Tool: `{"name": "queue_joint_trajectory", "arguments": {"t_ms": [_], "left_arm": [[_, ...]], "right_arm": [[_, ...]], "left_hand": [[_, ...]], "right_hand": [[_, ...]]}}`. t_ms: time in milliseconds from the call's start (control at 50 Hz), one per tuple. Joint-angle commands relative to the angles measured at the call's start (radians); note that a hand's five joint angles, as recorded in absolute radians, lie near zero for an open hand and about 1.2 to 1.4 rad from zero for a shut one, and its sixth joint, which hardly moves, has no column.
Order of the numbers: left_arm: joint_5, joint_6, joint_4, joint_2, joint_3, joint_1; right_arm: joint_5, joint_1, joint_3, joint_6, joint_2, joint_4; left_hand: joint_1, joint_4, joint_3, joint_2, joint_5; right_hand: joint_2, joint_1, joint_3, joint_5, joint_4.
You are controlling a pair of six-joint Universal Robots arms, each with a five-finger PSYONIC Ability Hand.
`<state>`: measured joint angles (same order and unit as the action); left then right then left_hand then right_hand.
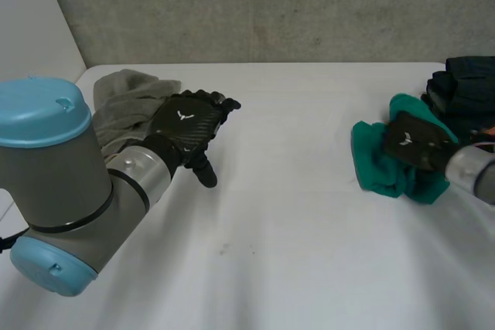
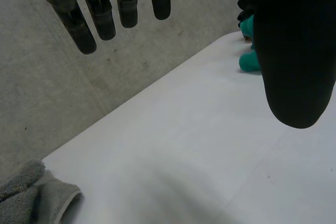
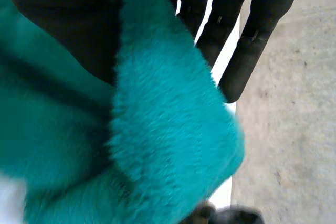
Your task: Fold the laundry.
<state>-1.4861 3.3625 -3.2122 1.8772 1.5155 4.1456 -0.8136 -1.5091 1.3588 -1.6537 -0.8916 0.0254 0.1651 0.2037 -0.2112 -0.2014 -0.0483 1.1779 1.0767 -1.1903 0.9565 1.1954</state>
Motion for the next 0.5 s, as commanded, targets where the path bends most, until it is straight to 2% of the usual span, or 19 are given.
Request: {"name": "queue_joint_trajectory", "arguments": {"t_ms": [20, 60, 80, 140, 180, 280, 360, 500], "left_arm": [[-0.003, -0.002, 0.0, -0.024, -0.011, 0.036], [-0.005, -0.002, 0.0, -0.042, -0.011, 0.051], [-0.005, -0.002, 0.0, -0.07, -0.008, 0.067], [-0.005, -0.003, -0.001, -0.108, -0.006, 0.082], [-0.005, -0.014, -0.005, -0.135, -0.005, 0.088], [-0.003, -0.066, -0.006, -0.178, -0.003, 0.097], [-0.003, -0.089, -0.006, -0.184, 0.002, 0.108], [-0.003, -0.094, -0.006, -0.178, 0.011, 0.114]], "right_arm": [[-0.099, -0.265, -0.138, -0.568, -0.205, 0.025], [-0.146, -0.29, -0.177, -0.728, -0.271, 0.053], [-0.21, -0.304, -0.222, -0.888, -0.327, 0.091], [-0.327, -0.318, -0.288, -1.148, -0.363, 0.161], [-0.369, -0.324, -0.308, -1.205, -0.372, 0.168], [-0.38, -0.332, -0.284, -1.155, -0.408, 0.062], [-0.372, -0.35, -0.186, -1.082, -0.386, 0.001], [-0.394, -0.393, 0.017, -0.803, -0.244, -0.025]], "left_hand": [[0.042, 0.004, 0.004, -0.006, 0.015], [0.042, 0.004, 0.004, -0.006, 0.015], [0.042, 0.004, 0.004, -0.006, 0.015], [0.045, 0.007, 0.001, -0.009, 0.012], [0.045, 0.007, 0.001, -0.009, 0.012], [0.048, 0.01, -0.002, -0.012, 0.009], [0.048, 0.01, -0.002, -0.012, 0.009], [0.045, 0.007, 0.001, -0.009, 0.012]], "right_hand": [[0.218, 0.32, -0.206, 0.265, 0.201], [0.218, 0.32, -0.206, 0.265, 0.201], [0.218, 0.32, -0.206, 0.265, 0.201], [0.218, 0.32, -0.206, 0.265, 0.201], [0.218, 0.32, -0.206, 0.265, 0.201], [0.218, 0.32, -0.206, 0.265, 0.201], [0.218, 0.32, -0.206, 0.265, 0.201], [0.218, 0.32, -0.206, 0.265, 0.201]]}}
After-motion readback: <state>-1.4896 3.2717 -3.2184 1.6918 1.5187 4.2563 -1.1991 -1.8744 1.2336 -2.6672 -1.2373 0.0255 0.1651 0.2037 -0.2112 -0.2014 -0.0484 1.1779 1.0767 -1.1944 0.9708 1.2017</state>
